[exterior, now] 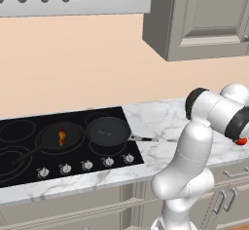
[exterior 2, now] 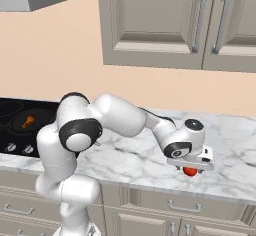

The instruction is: Place both pans onto different burners. Then place the tomato and the chicken drumstick on different pans.

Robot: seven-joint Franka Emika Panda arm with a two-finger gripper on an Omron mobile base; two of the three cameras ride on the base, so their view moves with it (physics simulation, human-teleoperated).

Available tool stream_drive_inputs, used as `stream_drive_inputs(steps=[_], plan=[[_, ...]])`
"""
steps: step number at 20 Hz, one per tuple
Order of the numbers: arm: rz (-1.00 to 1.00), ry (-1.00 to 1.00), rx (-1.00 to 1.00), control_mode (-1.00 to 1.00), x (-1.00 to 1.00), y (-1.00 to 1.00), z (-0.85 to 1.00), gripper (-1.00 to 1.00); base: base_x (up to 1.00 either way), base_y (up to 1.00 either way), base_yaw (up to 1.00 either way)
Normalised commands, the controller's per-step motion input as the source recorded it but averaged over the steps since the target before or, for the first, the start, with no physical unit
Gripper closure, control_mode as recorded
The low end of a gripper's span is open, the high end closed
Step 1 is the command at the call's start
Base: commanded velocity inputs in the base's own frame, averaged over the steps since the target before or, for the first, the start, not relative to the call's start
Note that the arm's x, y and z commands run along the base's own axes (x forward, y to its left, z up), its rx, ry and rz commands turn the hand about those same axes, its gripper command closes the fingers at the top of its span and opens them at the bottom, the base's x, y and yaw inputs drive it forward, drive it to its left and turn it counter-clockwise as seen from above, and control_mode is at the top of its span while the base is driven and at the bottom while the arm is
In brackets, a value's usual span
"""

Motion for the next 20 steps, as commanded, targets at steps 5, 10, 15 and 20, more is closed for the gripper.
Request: stream_drive_inputs(steps=[5, 10, 15, 20], plan=[[-0.01, 0.0, 0.0, -1.0, 0.0, 0.0, -0.12, -1.0, 0.0, 0.0, 0.0], [-0.01, 0.0, 0.0, -1.0, 0.02, 0.0, -0.1, -1.0, 0.0, 0.0, 0.0], [-0.02, 0.0, 0.0, -1.0, 0.08, 0.0, -0.01, -1.0, 0.0, 0.0, 0.0], [-0.01, 0.0, 0.0, -1.0, 0.06, 0.0, -0.05, -1.0, 0.0, 0.0, 0.0]])
